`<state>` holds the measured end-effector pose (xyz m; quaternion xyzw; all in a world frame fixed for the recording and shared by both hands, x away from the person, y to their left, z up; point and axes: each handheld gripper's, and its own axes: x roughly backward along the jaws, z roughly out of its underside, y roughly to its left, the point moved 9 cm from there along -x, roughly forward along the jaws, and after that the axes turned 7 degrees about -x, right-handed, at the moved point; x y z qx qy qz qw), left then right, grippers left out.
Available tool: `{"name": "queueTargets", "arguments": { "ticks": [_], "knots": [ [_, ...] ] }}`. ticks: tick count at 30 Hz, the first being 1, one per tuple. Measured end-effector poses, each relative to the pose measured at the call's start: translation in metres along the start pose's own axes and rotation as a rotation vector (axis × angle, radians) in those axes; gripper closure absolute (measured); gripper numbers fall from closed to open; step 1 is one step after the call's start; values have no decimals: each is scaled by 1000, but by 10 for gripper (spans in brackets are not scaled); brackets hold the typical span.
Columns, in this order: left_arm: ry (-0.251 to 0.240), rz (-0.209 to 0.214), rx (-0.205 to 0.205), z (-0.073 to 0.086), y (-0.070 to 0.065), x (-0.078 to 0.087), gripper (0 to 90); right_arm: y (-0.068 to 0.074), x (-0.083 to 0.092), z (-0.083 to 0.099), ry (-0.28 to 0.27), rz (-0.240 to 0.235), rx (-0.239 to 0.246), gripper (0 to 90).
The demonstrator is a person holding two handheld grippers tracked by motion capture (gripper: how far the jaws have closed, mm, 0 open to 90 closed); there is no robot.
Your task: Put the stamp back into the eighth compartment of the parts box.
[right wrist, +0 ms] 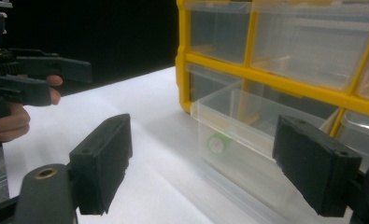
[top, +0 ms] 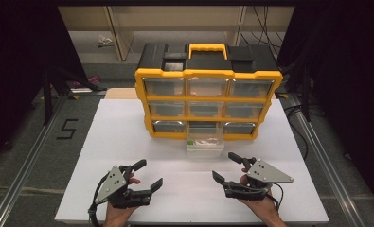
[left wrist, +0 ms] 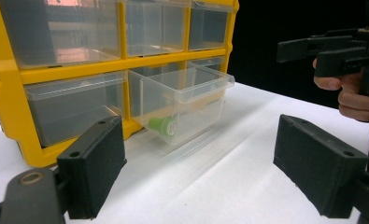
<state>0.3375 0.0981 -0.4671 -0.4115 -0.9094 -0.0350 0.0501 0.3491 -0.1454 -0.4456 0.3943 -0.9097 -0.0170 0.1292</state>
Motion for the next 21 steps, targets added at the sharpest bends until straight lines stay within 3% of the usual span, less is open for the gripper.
{"name": "queueTargets", "arguments": {
  "ticks": [21],
  "knots": [
    [2,0,-1,0,0,-1,162,-2,12,8,-17,18,-21,189]
  ]
}}
